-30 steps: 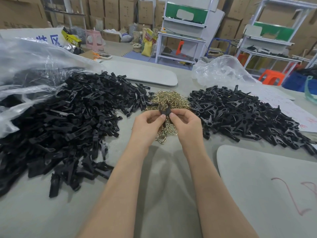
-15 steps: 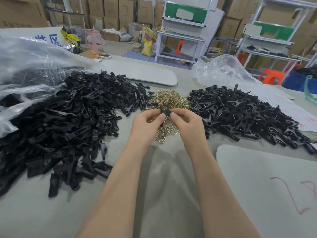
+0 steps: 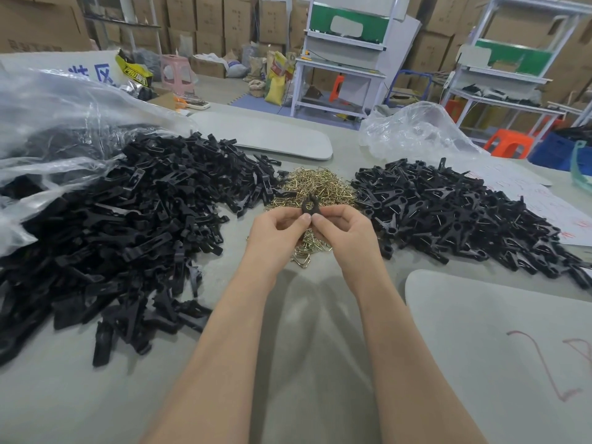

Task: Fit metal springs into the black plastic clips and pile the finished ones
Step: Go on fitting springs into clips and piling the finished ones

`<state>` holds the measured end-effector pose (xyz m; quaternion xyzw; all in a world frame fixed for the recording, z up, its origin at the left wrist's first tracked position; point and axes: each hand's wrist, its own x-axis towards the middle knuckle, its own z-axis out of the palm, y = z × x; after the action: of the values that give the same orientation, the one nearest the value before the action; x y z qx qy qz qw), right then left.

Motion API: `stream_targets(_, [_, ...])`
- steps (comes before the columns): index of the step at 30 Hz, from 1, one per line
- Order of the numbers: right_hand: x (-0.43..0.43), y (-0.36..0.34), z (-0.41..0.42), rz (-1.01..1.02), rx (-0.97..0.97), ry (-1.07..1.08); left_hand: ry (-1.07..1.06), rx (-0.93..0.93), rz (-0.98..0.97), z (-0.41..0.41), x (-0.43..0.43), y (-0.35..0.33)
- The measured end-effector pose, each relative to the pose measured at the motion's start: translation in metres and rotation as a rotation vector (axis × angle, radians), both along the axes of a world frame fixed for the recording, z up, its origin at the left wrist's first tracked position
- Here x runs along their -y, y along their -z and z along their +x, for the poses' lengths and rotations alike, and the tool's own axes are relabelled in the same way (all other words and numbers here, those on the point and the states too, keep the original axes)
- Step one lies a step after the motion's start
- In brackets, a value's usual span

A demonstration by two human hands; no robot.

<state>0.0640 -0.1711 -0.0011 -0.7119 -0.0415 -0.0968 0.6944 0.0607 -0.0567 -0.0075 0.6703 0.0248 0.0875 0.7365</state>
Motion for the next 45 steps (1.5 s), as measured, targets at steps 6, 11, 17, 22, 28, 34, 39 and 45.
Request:
stream_targets(6, [-0.003, 0.004, 0.002, -0.097, 0.020, 0.061, 0.030, -0.045, 0.009, 0.002, 0.000, 0.002])
stream_targets(11, [-0.002, 0.006, 0.005, -0.175, 0.045, 0.127, 0.060, -0.059, -0.018, 0.003, -0.002, 0.002])
stream_targets(17, [-0.005, 0.008, 0.003, -0.223, 0.042, 0.169, -0.081, -0.047, 0.016, 0.003, -0.006, 0.002])
stream_targets(22, [-0.005, 0.007, 0.001, -0.202, 0.013, 0.157, -0.575, 0.005, 0.376, 0.001, -0.029, 0.000])
stream_targets(28, [-0.009, 0.008, 0.000, -0.192, 0.000, 0.140, -0.617, -0.087, 0.727, -0.003, -0.039, 0.004])
stream_targets(34, [-0.008, 0.008, 0.001, -0.201, 0.010, 0.137, -0.525, -0.320, 1.027, -0.004, -0.038, 0.007])
stream_targets(39, [-0.009, 0.008, 0.000, -0.230, 0.019, 0.121, -0.384, -0.440, 1.120, -0.005, -0.038, 0.010])
stream_targets(45, [-0.010, 0.008, -0.001, -0.243, 0.030, 0.107, -0.453, -0.379, 1.120, -0.002, -0.040, 0.011])
